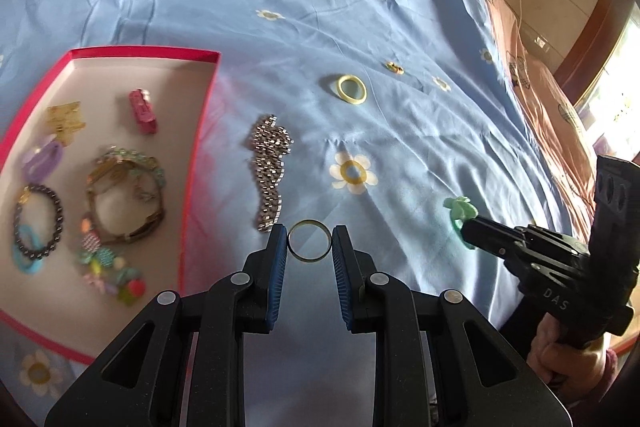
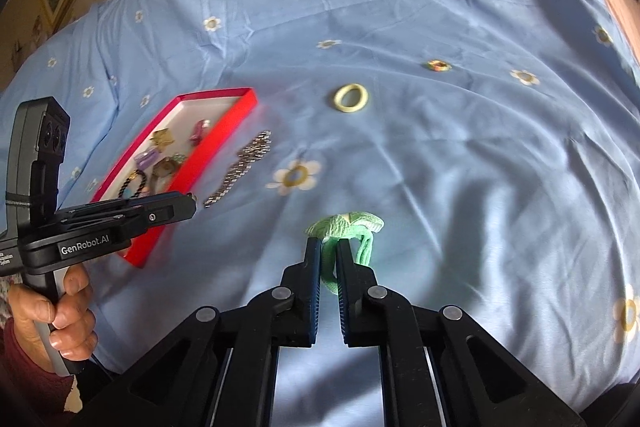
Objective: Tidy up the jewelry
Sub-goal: 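Carry the ring and green hair tie into the red box and open both grippers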
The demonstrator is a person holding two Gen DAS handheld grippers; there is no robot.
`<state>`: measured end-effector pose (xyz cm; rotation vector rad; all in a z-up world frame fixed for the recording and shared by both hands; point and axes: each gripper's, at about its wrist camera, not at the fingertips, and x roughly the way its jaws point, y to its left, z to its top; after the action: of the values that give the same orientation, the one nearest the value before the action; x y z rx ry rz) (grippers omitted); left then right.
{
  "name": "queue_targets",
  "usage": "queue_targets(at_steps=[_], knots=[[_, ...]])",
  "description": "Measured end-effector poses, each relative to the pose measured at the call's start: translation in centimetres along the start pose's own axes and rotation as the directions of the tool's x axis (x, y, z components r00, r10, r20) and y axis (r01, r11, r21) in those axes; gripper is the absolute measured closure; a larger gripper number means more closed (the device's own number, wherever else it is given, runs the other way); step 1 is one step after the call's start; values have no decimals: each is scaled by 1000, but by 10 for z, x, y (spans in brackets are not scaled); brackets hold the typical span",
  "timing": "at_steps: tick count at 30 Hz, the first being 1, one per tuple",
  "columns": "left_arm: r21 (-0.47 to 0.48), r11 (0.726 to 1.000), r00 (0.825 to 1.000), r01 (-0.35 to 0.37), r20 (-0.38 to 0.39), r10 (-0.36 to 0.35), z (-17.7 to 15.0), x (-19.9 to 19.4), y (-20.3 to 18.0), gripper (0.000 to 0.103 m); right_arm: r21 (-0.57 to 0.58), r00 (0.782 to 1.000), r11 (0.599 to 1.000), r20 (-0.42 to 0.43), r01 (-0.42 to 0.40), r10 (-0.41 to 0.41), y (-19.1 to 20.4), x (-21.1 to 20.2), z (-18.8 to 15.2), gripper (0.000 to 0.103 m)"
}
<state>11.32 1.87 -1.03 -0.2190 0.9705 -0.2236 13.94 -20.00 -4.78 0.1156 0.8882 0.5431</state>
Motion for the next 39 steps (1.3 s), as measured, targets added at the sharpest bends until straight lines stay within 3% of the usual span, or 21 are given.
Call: queue_targets(at_steps=[21, 39], knots=[[-117, 989, 991, -94, 87, 104, -15, -64, 68, 82, -167, 993, 979, -8, -115, 115, 85, 17, 22, 97], [-255, 947, 969, -198, 92, 227, -40, -95, 143, 82, -256, 974, 940, -63, -225, 216, 149, 40, 32, 97]])
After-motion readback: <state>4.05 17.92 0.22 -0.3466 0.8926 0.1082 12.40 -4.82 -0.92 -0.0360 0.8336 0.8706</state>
